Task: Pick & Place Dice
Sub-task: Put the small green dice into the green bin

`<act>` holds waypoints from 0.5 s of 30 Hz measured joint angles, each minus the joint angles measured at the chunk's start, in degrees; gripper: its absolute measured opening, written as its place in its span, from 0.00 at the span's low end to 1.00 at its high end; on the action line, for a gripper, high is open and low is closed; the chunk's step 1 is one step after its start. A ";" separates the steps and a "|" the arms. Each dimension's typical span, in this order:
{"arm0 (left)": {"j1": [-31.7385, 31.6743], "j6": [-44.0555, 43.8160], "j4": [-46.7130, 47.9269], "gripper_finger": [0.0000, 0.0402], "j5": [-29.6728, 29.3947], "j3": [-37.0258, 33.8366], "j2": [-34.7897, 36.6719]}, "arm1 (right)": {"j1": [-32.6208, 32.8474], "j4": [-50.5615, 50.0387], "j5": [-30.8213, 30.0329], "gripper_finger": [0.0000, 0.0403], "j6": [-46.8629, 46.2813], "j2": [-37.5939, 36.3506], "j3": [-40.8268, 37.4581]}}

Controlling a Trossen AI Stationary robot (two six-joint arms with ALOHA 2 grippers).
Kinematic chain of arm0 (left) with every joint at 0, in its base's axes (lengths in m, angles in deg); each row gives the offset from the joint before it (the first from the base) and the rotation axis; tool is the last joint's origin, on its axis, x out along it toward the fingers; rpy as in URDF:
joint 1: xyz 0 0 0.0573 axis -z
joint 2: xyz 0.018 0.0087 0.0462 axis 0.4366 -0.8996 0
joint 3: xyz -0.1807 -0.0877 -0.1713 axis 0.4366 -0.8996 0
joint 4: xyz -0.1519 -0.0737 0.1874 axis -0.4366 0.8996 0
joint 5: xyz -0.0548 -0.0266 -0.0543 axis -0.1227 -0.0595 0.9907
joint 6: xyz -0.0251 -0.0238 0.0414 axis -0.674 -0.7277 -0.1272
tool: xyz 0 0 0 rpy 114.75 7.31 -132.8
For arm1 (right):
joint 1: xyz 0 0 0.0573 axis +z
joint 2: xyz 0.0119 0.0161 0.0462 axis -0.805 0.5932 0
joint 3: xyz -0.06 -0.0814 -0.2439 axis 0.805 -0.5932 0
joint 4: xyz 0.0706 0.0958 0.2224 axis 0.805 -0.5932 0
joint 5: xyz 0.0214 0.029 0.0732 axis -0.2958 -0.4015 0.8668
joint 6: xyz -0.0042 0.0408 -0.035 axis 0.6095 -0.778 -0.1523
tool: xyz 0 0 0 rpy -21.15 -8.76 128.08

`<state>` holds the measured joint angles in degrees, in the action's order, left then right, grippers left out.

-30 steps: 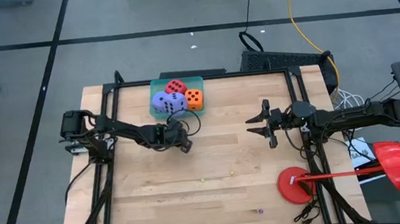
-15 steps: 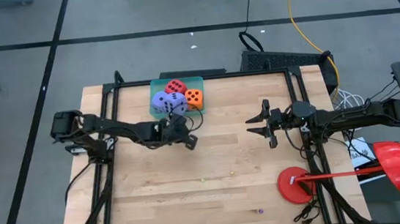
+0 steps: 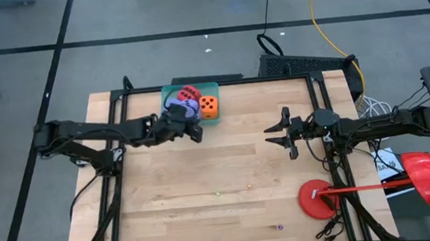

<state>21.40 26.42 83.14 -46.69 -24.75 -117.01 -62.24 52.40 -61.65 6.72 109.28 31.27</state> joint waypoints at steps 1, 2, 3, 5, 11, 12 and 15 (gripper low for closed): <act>-0.53 0.00 0.09 0.12 0.11 0.00 0.36 | 0.00 0.05 0.01 0.32 0.00 0.00 0.00; -1.22 0.00 0.38 0.12 0.77 0.00 0.56 | 0.00 0.10 0.01 0.32 0.00 0.00 0.00; -1.89 -0.02 0.39 0.12 1.75 0.00 0.57 | -0.01 0.09 0.01 0.32 0.00 0.00 0.00; -3.33 -0.65 -0.39 0.12 3.45 0.11 0.41 | -0.01 0.09 0.00 0.32 0.00 0.00 0.00; -6.68 2.00 2.50 0.12 4.64 7.23 -5.35 | -0.01 0.08 0.00 0.32 0.00 0.00 0.00; -7.26 2.90 3.48 0.12 4.84 9.10 -6.52 | -0.01 0.12 0.00 0.32 0.00 0.00 0.00; -9.04 6.06 8.14 0.12 5.32 15.28 -10.62 | 0.00 0.03 0.01 0.32 0.00 0.00 0.00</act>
<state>12.36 32.49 91.28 -41.37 -9.47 -127.63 -62.24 52.42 -61.63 6.72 109.28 31.27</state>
